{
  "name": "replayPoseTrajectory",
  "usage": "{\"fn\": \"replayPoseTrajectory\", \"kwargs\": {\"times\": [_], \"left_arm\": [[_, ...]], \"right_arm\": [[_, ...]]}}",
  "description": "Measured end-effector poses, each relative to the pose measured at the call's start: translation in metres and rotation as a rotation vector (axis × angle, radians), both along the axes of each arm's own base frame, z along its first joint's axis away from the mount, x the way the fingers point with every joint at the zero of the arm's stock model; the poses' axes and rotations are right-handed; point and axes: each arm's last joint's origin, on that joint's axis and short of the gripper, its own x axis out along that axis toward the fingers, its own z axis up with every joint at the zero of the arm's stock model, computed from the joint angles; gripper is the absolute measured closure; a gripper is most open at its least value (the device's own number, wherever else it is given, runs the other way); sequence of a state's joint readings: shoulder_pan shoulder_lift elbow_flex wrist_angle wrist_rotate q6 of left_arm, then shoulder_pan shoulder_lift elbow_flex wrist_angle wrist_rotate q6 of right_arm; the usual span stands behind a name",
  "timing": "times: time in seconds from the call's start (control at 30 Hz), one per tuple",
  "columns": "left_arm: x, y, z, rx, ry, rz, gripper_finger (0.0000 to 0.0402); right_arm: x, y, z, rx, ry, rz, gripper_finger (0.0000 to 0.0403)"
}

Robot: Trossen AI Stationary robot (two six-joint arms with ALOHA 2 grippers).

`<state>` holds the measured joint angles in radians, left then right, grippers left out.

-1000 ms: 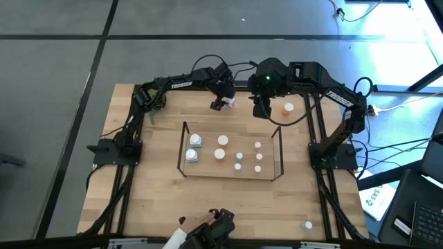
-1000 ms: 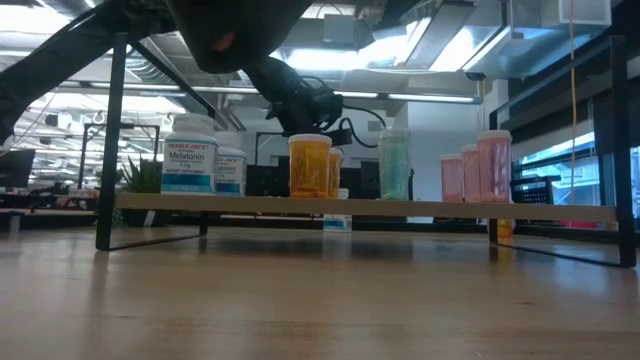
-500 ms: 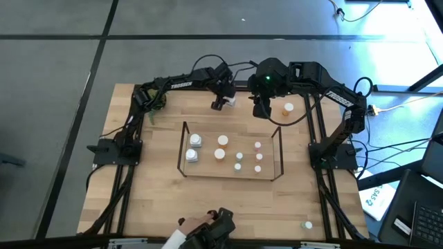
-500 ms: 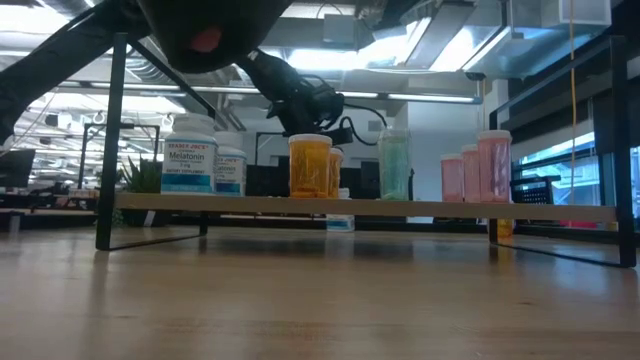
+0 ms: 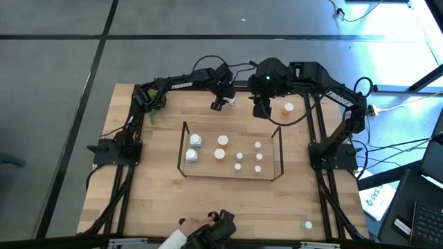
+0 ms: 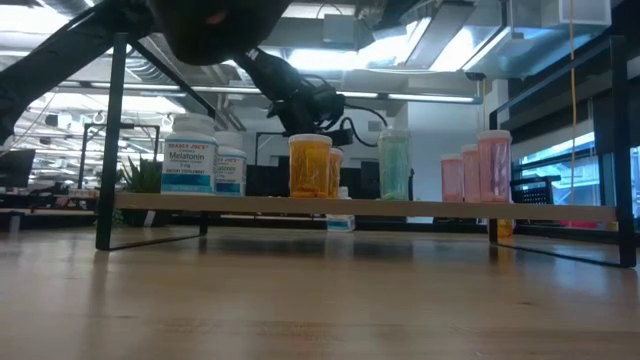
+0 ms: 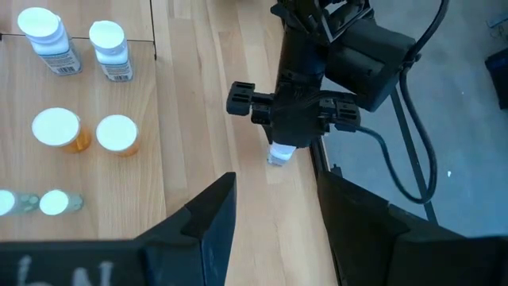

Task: Pick and place medicine bottles onto shelf by color
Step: Put the white pill bottle on the shelf aligned with the other white pill bottle

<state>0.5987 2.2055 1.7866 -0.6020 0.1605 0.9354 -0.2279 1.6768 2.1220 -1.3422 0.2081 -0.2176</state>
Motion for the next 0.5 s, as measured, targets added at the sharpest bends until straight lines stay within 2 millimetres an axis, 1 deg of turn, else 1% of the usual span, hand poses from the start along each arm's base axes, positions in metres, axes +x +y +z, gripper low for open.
{"fn": "replayPoseTrajectory", "kwargs": {"times": [0.3, 0.5], "left_arm": [[0.0051, -0.0069, 0.0001, 0.037, 0.016, -0.011, 0.0238], [0.0038, -0.0071, 0.0011, 0.024, 0.022, 0.022, 0.0242]], "right_arm": [[0.0000, -0.0001, 0.0000, 0.000, 0.000, 0.000, 0.0223], [0.0000, 0.0000, 0.0000, 0.000, 0.000, 0.000, 0.0223]]}}
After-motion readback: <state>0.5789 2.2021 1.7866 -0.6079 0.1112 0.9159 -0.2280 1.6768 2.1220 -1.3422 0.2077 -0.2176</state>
